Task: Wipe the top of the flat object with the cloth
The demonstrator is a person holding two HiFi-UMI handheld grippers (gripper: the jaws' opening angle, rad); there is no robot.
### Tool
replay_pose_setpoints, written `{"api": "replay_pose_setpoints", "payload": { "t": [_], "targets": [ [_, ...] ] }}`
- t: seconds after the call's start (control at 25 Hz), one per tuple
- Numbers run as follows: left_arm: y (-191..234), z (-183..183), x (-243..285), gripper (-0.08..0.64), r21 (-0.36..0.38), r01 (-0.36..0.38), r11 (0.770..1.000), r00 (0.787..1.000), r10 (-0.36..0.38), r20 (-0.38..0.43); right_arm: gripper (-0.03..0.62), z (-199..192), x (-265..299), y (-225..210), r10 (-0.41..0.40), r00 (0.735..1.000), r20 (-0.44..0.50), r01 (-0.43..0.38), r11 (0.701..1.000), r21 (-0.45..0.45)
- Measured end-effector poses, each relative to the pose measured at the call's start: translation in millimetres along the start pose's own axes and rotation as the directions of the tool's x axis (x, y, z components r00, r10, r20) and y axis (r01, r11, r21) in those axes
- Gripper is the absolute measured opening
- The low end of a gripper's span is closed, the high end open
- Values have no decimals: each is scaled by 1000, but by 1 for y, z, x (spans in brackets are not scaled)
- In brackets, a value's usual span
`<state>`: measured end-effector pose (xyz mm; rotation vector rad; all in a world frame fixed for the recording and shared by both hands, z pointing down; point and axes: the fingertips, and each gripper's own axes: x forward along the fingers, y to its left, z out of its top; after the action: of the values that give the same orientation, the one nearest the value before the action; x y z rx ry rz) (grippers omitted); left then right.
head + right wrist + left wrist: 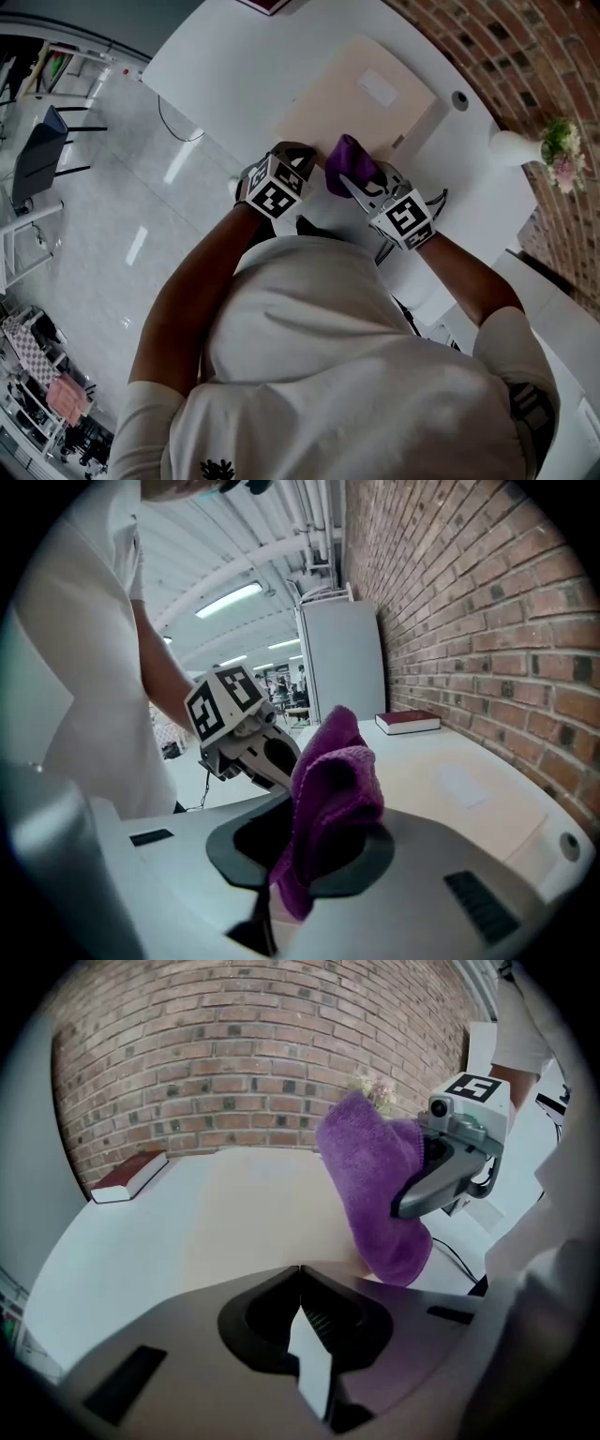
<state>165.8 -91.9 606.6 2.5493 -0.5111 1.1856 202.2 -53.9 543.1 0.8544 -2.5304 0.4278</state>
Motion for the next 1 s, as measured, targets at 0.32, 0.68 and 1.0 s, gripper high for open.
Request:
{"api": "replay_pose_setpoints", "payload": {
  "t": [0.32,0.68,1.0],
  "targets": [
    [-1,0,1,25,1,5,1000,1000,-5,0,77,-24,-10,-64,-139,990,-36,138,990,-35],
    [-1,1,1,25,1,10,1000,1000,-10,0,77,-30,-30,-133,-283,958,-42,279,957,-85],
    [-1,1,1,25,1,15,1000,1000,-15,-3,77,-34,-53,-209,-437,899,-43,433,898,-74]
  ]
}}
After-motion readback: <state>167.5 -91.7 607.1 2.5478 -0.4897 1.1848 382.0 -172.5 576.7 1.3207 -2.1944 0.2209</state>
